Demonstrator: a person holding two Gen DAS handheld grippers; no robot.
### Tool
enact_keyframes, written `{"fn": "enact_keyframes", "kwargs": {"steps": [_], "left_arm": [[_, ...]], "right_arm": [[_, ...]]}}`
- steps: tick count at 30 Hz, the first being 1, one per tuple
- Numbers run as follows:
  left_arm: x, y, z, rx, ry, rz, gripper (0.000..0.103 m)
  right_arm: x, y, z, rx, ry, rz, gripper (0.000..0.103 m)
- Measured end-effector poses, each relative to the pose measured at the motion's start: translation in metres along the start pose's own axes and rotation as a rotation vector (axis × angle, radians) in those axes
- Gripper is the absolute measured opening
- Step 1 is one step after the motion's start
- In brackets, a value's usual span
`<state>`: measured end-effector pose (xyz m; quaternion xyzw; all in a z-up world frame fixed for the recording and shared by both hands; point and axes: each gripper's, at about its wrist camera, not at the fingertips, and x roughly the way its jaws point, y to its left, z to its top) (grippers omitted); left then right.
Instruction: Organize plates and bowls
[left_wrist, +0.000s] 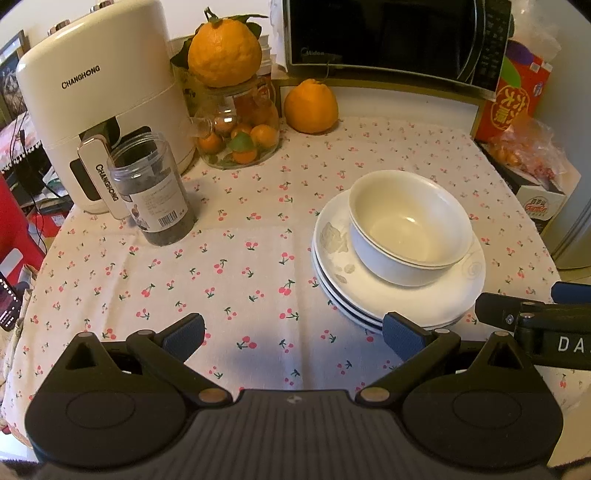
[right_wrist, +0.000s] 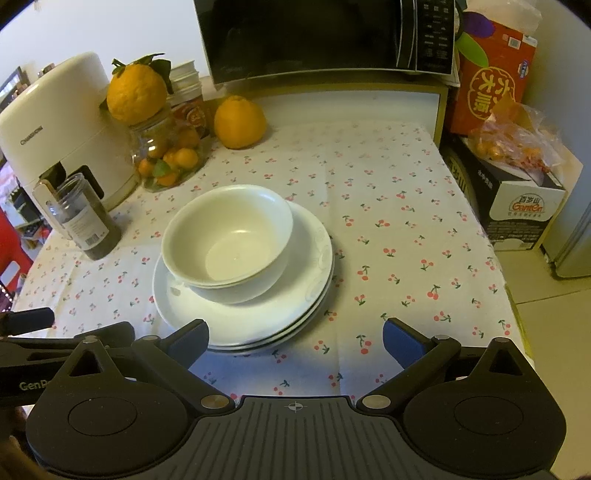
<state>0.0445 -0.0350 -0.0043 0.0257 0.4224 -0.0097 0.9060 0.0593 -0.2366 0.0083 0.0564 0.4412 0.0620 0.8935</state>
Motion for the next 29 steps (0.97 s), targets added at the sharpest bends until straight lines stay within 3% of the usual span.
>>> {"fn": "enact_keyframes", "kwargs": {"steps": [29], "left_arm": [[0.0006,0.0036,-0.0003,-0.007,0.016,-0.005,0.103]], "right_arm": [[0.0036,0.0016,-0.0024,-0.003,0.012,-0.001,0.101]]}}
